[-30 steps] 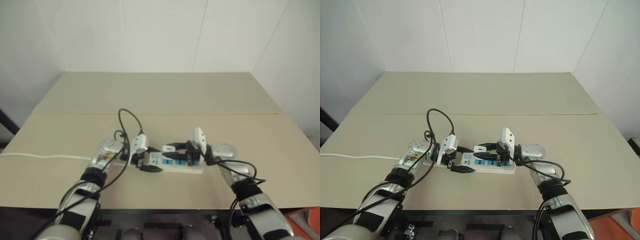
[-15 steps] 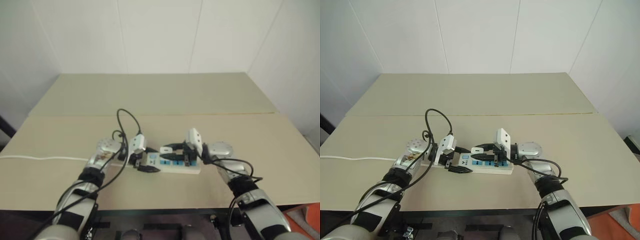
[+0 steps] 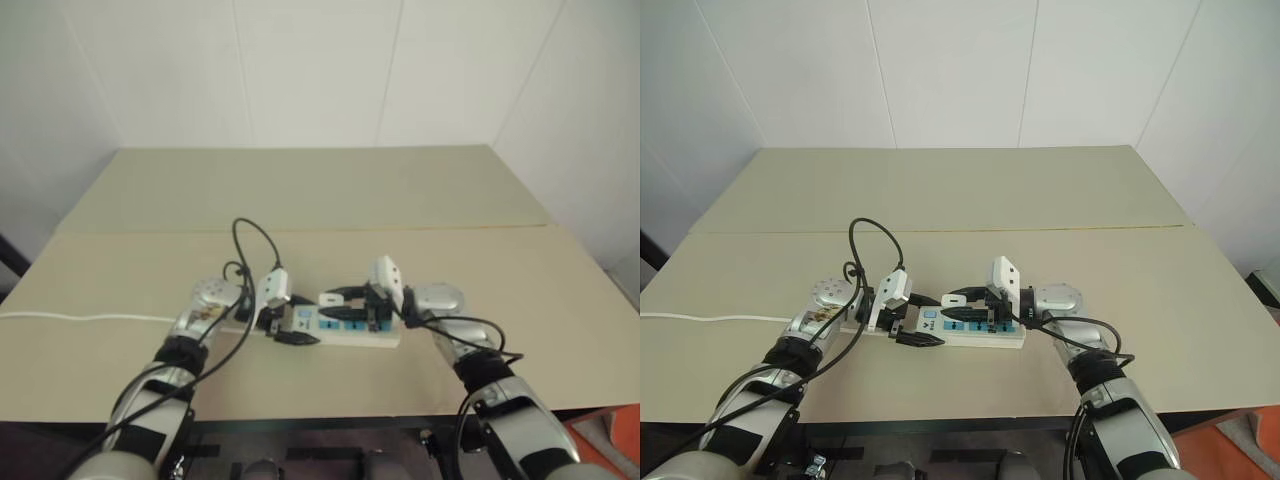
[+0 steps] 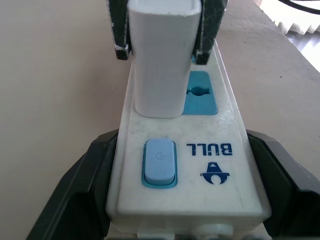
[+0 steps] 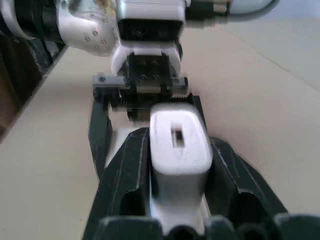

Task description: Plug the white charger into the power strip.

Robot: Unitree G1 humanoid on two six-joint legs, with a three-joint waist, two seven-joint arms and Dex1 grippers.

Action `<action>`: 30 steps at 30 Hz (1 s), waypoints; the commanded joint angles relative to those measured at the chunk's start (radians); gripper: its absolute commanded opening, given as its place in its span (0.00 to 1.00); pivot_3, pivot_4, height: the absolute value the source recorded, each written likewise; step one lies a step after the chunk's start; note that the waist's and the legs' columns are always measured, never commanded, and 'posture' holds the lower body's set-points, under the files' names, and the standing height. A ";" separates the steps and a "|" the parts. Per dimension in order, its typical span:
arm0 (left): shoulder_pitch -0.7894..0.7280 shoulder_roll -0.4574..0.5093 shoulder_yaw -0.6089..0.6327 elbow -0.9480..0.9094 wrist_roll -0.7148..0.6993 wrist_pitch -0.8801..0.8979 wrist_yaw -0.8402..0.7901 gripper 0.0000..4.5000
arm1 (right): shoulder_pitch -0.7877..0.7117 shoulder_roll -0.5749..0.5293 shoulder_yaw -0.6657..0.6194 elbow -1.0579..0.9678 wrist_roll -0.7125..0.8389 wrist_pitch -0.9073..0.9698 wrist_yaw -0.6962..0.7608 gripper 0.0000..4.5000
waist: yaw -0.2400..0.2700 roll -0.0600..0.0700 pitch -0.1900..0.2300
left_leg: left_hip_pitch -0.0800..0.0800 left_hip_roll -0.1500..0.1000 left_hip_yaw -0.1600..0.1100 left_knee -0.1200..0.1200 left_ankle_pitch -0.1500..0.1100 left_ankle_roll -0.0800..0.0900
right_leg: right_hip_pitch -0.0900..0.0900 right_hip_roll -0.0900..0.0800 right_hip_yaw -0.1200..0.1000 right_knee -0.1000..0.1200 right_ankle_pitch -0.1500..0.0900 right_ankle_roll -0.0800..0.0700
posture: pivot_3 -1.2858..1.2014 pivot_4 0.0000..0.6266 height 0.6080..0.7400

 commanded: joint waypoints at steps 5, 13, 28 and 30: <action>-0.005 0.030 0.026 -0.020 -0.010 0.009 0.001 0.74 | 0.078 -0.028 0.019 0.071 -0.084 0.067 -0.001 0.98 | -0.002 -0.006 -0.004 | 0.003 0.001 0.000 -0.001 0.000 0.000 | 0.003 0.001 0.000 -0.001 0.000 0.000 | 0.52 0.24 1.00; -0.007 0.009 0.025 -0.014 -0.009 0.023 0.028 0.89 | 0.073 -0.094 -0.049 -0.037 -0.042 0.100 0.033 1.00 | 0.002 -0.006 -0.004 | 0.003 0.001 0.000 -0.001 0.000 0.000 | 0.003 0.001 0.000 -0.002 -0.001 -0.001 | 0.52 0.24 1.00; 0.100 0.182 0.160 -0.520 -0.271 0.328 -0.064 1.00 | 0.140 -0.415 -0.295 -0.347 0.099 0.239 0.122 1.00 | 0.017 -0.002 0.003 | -0.025 0.000 0.002 0.001 0.000 0.000 | -0.028 0.000 0.003 0.004 0.000 -0.001 | 0.52 0.24 1.00; 0.128 0.249 0.209 -0.603 -0.323 0.384 -0.064 1.00 | 0.173 -0.456 -0.337 -0.380 0.115 0.249 0.122 1.00 | 0.018 -0.002 0.005 | -0.025 0.000 0.002 0.001 0.000 0.000 | -0.027 0.000 0.003 0.003 0.000 -0.001 | 0.52 0.24 1.00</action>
